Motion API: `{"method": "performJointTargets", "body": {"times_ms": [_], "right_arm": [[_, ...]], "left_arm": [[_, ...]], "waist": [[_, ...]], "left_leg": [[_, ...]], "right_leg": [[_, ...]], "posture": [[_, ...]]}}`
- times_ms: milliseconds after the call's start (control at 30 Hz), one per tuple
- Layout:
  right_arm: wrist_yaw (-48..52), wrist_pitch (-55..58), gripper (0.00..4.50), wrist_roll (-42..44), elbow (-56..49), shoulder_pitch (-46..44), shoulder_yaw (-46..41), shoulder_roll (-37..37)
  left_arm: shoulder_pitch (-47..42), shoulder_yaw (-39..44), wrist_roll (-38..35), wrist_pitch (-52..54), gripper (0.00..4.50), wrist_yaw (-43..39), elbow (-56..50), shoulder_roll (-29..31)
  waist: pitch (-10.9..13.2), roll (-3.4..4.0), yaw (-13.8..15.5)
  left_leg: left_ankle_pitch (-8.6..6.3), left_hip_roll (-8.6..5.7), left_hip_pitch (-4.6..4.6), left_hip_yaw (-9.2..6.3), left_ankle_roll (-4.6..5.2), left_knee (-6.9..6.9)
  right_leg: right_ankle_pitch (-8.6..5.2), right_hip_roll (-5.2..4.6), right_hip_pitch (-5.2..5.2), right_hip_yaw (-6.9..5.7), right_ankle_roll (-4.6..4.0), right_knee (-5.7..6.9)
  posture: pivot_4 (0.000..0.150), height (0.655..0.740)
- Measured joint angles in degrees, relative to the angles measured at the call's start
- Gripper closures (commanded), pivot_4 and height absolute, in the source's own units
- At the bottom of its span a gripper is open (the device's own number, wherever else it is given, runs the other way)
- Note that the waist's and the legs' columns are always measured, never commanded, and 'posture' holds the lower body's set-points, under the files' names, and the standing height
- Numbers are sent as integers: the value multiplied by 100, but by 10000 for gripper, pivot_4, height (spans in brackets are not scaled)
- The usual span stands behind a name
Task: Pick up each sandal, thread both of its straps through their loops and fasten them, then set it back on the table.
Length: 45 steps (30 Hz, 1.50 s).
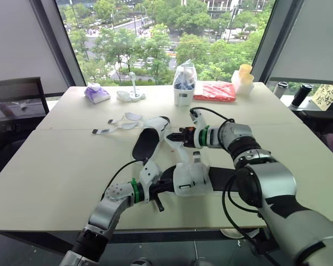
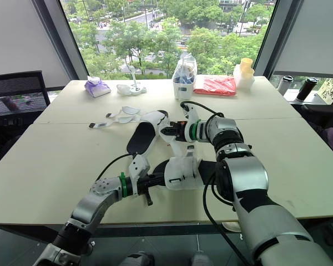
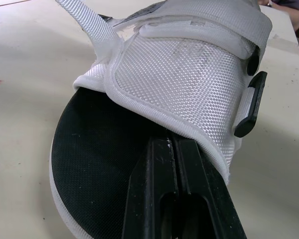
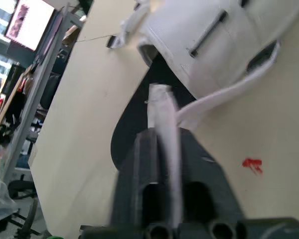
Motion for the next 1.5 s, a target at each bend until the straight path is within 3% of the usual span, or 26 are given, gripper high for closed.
{"method": "performJointTargets", "body": {"times_ms": [133,267,333,533,667,867,1067,1200,1333,1433,1500], "right_arm": [[698,-917,44481,-124,-1371,767,320,-79],[1304,-3187,44481,-364,-4257,2776,806,-364],[1563,-4054,44481,-504,-5169,3466,1052,-575],[2207,-7126,44481,-982,-5755,4471,1474,-1388],[2230,-8654,30318,-1208,-5427,4436,1677,-1569],[1705,-9935,528,-1707,-4853,3959,1700,-1778],[1073,-10758,528,-2365,-4739,3853,1477,-2933],[676,-10641,528,-2462,-4769,4328,1193,-3545],[495,-8547,528,-1620,-5553,5091,834,-3717],[379,-5328,528,393,-7312,5871,644,-4133],[265,-3188,528,2157,-8377,6349,368,-4805]], "left_arm": [[0,1,0,5,45000,63,-11,-8],[33,-9,-10,10,45000,85,-84,-7],[31,-2,-17,23,45000,82,-94,28],[-63,-31,-17,31,45000,-36,-59,98],[-182,-115,1,-6,45000,-130,80,184],[-215,-117,-3,-31,45000,-223,139,195],[-334,-42,-308,392,45000,-440,135,197],[-489,-88,-417,671,45000,-834,145,403],[-615,-115,-458,846,45000,-1147,191,501],[-707,-176,-464,948,45000,-1351,241,506],[-756,-259,-461,987,45000,-1442,243,492]], "waist": [[0,-1,-8],[1,2,15],[1,3,-5],[3,-1,-24],[2,-1,-38],[2,-3,-5],[4,-6,13],[5,-10,2],[6,-9,8],[6,-6,39],[4,1,63]], "left_leg": [[0,1,0,-2,0,-2],[-1,-1,-2,-6,-2,-11],[-1,-1,-1,-1,-4,-11],[-9,11,14,8,-24,-7],[0,22,27,7,-8,-30],[1,20,43,1,-7,-47],[1,17,42,10,-7,-57],[2,17,53,25,-6,-83],[1,30,67,25,-4,-95],[0,27,58,16,-3,-90],[-1,19,46,17,-1,-87]], "right_leg": [[-8,2,-1,0,21,0],[-9,0,1,-2,57,-1],[-12,-1,-1,0,62,-1],[-27,-1,13,0,40,-4],[-27,2,12,1,35,-6],[-20,2,15,12,21,-8],[-25,0,16,19,13,-17],[-32,0,14,26,-5,-18],[-41,0,12,47,-13,-12],[-45,-6,12,51,-8,-12],[-47,-20,9,52,-4,-18]], "posture": [[1500,7400],[1500,7400],[1500,7400],[1500,7400],[1500,7400],[1500,7400],[1500,7400],[1500,7400],[1500,7400],[1500,7400],[1500,7400]]}}
